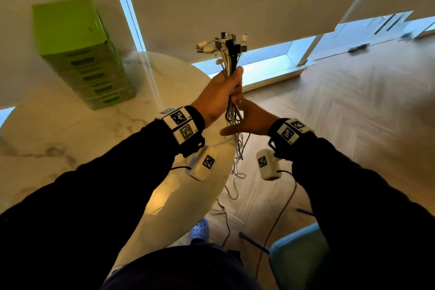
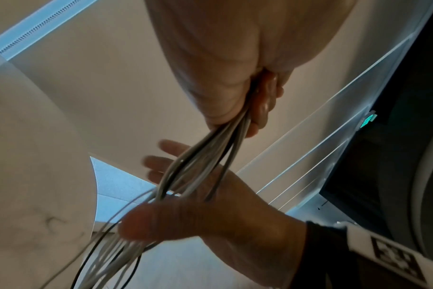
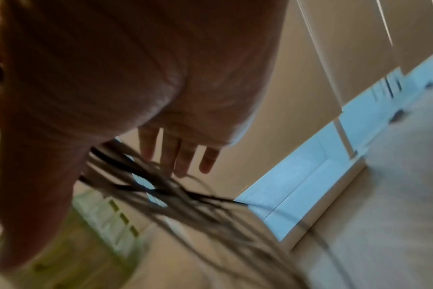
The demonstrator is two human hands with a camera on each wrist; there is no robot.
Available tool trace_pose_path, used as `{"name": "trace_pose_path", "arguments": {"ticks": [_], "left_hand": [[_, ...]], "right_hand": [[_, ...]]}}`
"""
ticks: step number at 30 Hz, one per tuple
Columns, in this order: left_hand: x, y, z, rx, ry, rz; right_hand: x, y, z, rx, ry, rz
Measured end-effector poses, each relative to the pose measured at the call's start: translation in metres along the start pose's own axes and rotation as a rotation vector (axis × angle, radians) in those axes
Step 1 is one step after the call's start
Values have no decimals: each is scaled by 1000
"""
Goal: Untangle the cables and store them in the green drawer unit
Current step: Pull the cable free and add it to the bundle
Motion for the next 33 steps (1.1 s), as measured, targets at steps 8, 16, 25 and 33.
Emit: {"name": "trace_pose_path", "arguments": {"ticks": [8, 16, 25, 33], "left_hand": [[-33, -11, -12, -47, 4, -13], [-62, -31, -6, 95, -229, 80], [-127, -24, -28, 88, -35, -93], [-128, 30, -63, -37, 204, 167]], "right_hand": [[23, -10, 26, 56, -145, -592], [46, 54, 31, -14, -34, -183], [63, 133, 16, -37, 59, 174], [74, 188, 0, -45, 68, 194]]}}
Point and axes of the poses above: each hand's wrist, its own z-axis towards the middle knuckle, its own x-axis out of the palm, y = z × x, the point moved 2 cm from there along z, towards the middle knuckle, and after that the axes turned 15 degrees about -y, right-handed, at the moved point
